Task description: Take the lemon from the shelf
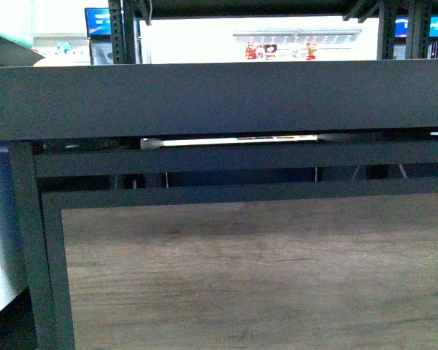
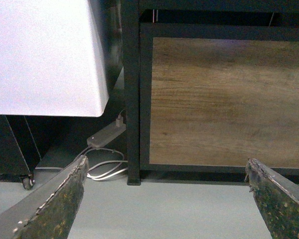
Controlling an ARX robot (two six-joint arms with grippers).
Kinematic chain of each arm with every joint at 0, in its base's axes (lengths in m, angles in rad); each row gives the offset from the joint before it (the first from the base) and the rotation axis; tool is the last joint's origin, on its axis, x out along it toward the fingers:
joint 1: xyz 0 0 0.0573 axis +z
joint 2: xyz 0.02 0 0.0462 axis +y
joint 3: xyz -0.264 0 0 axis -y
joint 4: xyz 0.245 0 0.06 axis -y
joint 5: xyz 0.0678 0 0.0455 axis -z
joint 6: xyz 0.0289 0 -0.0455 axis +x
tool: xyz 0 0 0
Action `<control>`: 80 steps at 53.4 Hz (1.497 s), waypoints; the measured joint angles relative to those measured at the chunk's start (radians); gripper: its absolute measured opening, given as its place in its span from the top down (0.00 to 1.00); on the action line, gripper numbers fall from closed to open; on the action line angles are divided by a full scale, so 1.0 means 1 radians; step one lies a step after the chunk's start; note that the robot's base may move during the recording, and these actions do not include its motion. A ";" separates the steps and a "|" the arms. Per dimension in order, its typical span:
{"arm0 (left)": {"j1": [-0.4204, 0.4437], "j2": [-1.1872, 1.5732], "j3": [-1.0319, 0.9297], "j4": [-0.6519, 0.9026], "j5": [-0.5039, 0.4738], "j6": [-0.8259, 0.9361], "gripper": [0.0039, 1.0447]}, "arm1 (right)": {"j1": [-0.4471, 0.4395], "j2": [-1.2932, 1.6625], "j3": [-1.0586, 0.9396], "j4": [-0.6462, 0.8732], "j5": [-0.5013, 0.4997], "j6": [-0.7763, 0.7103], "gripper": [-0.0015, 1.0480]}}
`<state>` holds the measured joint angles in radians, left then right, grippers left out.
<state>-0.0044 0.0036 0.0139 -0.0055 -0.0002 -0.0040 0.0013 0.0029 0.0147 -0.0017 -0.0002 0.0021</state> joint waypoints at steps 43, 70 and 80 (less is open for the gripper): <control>0.000 0.000 0.000 0.000 0.000 0.000 0.08 | 0.000 0.000 0.000 0.000 0.000 0.000 0.07; 0.000 0.001 0.000 0.000 0.000 0.000 0.08 | 0.000 0.000 0.000 0.000 0.000 0.000 0.07; 0.000 0.000 0.000 0.000 0.000 0.000 0.08 | 0.000 0.000 0.000 0.000 0.000 0.000 0.07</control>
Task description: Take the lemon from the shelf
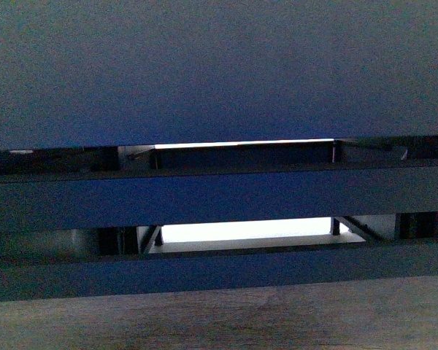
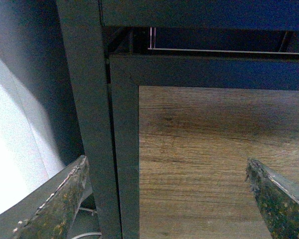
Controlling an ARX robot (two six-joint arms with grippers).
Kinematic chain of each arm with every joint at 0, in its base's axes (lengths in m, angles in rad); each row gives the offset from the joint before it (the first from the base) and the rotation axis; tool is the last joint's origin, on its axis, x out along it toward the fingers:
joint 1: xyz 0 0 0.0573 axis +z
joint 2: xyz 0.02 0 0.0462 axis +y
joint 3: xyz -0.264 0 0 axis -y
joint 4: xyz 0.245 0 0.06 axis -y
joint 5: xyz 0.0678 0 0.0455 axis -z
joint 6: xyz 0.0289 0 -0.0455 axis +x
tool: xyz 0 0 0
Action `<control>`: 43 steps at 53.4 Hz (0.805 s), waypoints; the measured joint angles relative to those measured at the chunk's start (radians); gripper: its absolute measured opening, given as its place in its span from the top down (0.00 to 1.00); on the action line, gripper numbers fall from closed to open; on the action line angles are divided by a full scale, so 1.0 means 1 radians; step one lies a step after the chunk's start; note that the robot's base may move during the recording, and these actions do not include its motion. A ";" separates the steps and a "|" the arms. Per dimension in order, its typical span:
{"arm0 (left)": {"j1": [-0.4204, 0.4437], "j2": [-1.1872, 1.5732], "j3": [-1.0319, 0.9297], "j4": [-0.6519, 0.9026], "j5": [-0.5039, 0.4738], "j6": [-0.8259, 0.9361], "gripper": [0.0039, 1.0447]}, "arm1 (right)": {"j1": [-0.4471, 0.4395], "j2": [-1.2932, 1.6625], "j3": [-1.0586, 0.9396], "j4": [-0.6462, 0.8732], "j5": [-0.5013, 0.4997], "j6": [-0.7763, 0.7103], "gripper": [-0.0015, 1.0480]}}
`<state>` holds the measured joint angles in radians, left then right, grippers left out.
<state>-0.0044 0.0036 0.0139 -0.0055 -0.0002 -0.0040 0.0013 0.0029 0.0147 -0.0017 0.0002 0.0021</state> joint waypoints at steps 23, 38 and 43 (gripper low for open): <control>0.000 0.000 0.000 0.000 0.000 0.000 0.08 | 0.000 0.000 0.000 0.000 0.000 0.000 0.07; 0.000 0.000 0.000 0.000 0.000 0.000 0.08 | 0.000 -0.001 0.000 0.000 0.000 0.000 0.07; 0.000 0.000 0.000 0.000 0.000 0.000 0.08 | 0.000 -0.001 0.000 0.000 0.000 0.000 0.07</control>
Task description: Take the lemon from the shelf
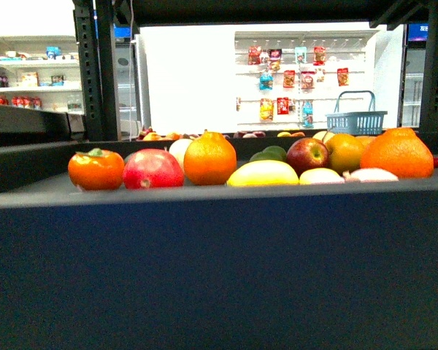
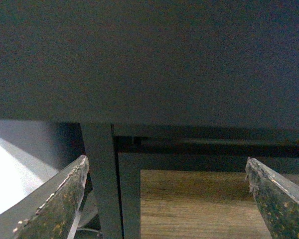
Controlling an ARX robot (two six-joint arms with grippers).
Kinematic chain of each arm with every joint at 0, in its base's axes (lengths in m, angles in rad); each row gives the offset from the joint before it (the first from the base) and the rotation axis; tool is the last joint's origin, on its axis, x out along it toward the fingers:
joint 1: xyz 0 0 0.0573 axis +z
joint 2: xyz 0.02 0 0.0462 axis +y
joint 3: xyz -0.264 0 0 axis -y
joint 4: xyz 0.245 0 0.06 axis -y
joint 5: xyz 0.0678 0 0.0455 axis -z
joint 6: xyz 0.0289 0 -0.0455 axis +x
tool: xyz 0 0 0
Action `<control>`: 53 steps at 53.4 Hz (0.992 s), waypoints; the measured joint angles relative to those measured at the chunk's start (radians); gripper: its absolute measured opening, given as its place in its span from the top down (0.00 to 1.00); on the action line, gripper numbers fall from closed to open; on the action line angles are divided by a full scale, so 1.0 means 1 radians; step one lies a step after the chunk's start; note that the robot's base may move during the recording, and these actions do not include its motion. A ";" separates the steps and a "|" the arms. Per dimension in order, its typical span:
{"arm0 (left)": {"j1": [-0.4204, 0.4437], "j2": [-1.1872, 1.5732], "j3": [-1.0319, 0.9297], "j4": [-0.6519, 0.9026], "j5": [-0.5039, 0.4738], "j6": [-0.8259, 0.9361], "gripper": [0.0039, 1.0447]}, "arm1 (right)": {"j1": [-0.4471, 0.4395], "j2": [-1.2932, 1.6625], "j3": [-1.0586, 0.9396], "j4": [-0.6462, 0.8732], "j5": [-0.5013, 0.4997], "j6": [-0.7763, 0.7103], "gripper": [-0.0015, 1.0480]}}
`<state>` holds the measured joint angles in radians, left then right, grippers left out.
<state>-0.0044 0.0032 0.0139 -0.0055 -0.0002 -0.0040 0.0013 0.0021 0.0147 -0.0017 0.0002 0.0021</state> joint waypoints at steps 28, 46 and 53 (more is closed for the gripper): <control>0.000 0.000 0.000 0.000 0.000 0.000 0.08 | 0.000 0.000 0.000 0.000 -0.001 0.000 0.07; 0.000 0.000 0.000 0.000 0.000 0.000 0.08 | 0.000 0.000 0.000 0.000 -0.002 0.000 0.07; 0.000 0.000 0.000 0.000 0.000 0.000 0.08 | 0.000 0.000 0.000 0.000 0.000 0.000 0.07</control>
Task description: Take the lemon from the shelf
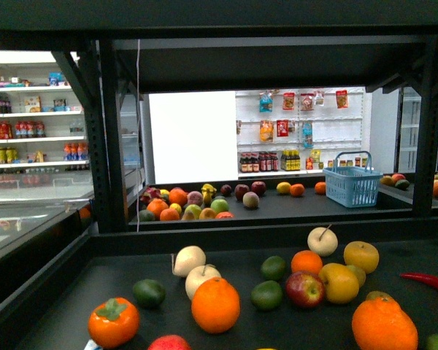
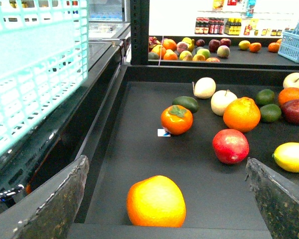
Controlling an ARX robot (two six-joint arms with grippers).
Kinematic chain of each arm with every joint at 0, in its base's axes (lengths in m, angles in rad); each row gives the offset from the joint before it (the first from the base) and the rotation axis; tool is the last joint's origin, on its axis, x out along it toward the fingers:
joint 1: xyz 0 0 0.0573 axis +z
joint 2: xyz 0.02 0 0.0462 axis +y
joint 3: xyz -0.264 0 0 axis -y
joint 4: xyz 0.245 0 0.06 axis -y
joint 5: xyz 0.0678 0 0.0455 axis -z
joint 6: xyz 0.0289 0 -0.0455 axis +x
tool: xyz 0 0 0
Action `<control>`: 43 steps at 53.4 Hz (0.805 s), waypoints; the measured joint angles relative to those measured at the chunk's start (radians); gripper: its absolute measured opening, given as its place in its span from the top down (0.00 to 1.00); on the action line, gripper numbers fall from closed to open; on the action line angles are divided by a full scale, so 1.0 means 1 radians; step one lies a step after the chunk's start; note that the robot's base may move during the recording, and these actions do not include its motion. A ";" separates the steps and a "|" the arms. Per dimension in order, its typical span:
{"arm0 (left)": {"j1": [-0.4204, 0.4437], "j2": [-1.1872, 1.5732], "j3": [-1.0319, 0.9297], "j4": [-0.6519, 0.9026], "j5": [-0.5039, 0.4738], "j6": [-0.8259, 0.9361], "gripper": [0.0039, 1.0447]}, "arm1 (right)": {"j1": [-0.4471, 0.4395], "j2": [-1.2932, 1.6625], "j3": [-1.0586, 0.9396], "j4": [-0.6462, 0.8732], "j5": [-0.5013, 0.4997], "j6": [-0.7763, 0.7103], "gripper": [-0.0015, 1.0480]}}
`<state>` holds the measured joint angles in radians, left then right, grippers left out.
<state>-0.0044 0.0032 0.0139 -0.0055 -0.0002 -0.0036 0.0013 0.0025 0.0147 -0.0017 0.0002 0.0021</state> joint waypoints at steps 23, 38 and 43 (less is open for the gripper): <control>0.000 0.000 0.000 0.001 0.000 0.000 0.08 | 0.000 0.000 0.000 0.000 0.000 0.000 0.07; 0.000 0.000 0.000 0.001 0.000 0.000 0.08 | 0.000 0.000 0.000 0.000 0.000 0.000 0.07; 0.000 0.000 0.000 0.001 0.000 0.000 0.08 | 0.000 0.000 0.000 0.000 0.000 0.000 0.07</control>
<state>-0.0044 0.0032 0.0139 -0.0048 -0.0002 -0.0040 0.0013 0.0025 0.0147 -0.0017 -0.0002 0.0025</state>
